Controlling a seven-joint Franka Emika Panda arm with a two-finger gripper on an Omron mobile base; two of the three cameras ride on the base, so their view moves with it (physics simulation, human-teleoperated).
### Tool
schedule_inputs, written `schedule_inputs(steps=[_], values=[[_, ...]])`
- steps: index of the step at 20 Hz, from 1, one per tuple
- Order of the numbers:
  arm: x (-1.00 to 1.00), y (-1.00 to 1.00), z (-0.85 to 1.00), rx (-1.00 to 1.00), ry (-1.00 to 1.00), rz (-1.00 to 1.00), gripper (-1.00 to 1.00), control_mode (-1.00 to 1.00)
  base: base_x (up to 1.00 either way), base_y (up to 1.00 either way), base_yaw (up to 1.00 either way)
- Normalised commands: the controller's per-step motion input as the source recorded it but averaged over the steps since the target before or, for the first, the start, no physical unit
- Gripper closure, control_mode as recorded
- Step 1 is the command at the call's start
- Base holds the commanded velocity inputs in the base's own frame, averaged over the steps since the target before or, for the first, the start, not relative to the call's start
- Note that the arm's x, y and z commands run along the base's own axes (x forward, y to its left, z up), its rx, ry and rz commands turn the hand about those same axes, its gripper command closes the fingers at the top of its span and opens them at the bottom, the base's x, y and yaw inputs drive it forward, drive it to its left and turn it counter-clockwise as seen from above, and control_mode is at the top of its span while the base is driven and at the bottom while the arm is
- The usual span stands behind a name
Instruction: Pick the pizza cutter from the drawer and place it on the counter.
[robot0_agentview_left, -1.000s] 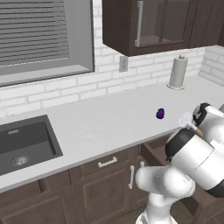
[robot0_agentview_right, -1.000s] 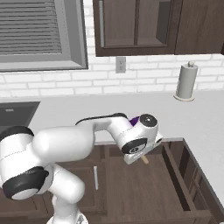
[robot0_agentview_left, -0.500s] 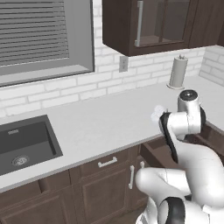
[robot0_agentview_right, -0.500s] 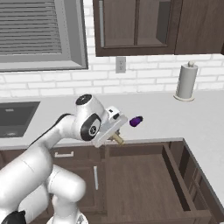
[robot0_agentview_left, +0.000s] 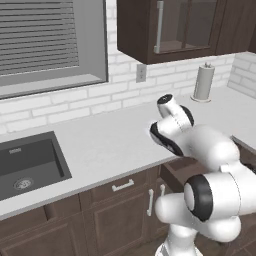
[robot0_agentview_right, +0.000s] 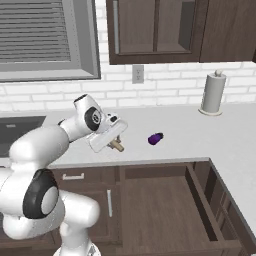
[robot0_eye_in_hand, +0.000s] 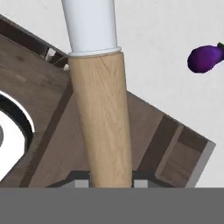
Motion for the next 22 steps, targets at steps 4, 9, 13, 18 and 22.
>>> schedule_inputs(steps=[4, 9, 13, 18, 22], values=[[1.0, 0.46, -0.51, 0.11, 0.06, -0.05, 1.0, -1.0, 0.0, 0.0, 0.0], [0.78, 0.23, -1.0, 0.06, 0.04, 0.0, -1.0, -1.0, 0.0, 0.0, 0.0], [0.28, 0.0, -0.55, 0.14, 0.0, -0.01, -1.0, -1.0, 0.0, 0.0, 0.0], [-0.05, 0.31, 0.6, 0.15, -0.08, -0.17, -1.0, -1.0, 0.0, 0.0, 0.0], [-0.89, -0.26, 1.0, 0.16, -0.17, -0.11, -1.0, -1.0, 0.0, 0.0, 0.0]])
